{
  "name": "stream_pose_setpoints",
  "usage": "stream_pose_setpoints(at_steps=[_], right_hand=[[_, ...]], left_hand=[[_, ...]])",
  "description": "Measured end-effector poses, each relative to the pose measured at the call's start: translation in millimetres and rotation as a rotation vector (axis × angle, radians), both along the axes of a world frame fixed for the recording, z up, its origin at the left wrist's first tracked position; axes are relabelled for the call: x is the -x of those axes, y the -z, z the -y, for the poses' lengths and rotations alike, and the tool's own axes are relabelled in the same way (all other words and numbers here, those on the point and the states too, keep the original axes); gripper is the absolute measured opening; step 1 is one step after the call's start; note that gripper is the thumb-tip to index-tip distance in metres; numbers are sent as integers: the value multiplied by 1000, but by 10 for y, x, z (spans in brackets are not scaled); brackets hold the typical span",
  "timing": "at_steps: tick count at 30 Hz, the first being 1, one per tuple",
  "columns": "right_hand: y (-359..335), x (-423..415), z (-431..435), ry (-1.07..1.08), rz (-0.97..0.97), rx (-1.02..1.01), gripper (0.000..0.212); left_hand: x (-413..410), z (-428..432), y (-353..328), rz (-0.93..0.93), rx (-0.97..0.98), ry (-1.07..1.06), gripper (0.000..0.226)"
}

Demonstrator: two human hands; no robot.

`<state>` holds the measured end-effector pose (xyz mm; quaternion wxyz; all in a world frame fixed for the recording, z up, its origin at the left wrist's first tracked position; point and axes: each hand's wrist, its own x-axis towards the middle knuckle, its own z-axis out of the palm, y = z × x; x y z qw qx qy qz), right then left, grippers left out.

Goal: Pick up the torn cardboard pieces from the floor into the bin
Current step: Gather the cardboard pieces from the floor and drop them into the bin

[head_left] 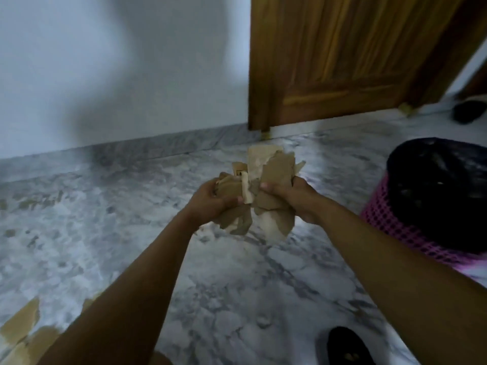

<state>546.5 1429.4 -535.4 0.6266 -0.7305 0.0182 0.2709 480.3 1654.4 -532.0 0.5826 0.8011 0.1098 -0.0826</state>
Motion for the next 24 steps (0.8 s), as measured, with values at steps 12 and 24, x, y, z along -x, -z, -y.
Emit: stream_pose_setpoints(at_steps=[12, 24], right_hand=[[-1168, -380, 2630, 475, 340, -45, 31], [-568, -444, 4475, 183, 76, 337, 44]], left_hand=[[-1185, 2788, -1209, 193, 100, 368, 45], [-1522, 4607, -613, -36, -79, 459, 30]])
